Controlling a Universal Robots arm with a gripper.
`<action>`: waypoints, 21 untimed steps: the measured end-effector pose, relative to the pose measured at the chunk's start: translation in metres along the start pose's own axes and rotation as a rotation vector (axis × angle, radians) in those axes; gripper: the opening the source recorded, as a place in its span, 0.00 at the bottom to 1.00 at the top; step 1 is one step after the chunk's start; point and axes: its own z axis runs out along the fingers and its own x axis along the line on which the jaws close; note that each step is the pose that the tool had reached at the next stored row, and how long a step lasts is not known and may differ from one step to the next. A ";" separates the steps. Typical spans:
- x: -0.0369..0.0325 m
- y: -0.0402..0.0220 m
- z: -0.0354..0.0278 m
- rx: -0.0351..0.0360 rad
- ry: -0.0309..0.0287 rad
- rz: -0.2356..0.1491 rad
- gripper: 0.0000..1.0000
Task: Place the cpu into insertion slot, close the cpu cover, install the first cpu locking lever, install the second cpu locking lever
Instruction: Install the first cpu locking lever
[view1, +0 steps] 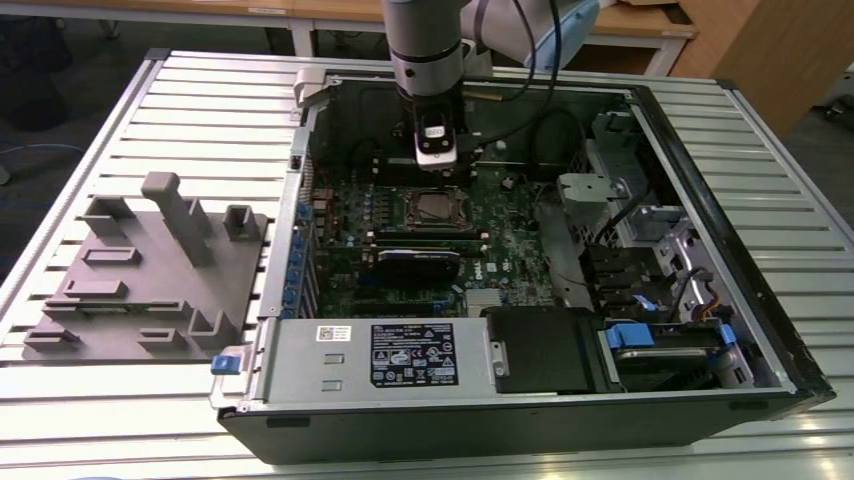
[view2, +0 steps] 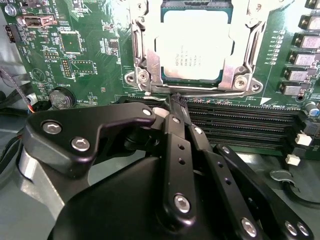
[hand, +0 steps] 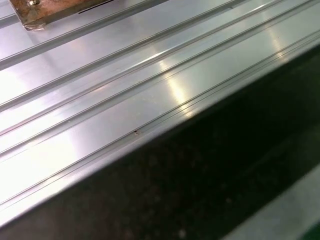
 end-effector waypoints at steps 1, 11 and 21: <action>0.0000 0.0000 -0.0002 0.0002 0.0000 0.000 0.10; -0.0005 0.0005 -0.0035 0.0026 -0.0035 -0.001 0.10; 0.0001 -0.0003 0.0007 0.0198 -0.0134 -0.005 0.10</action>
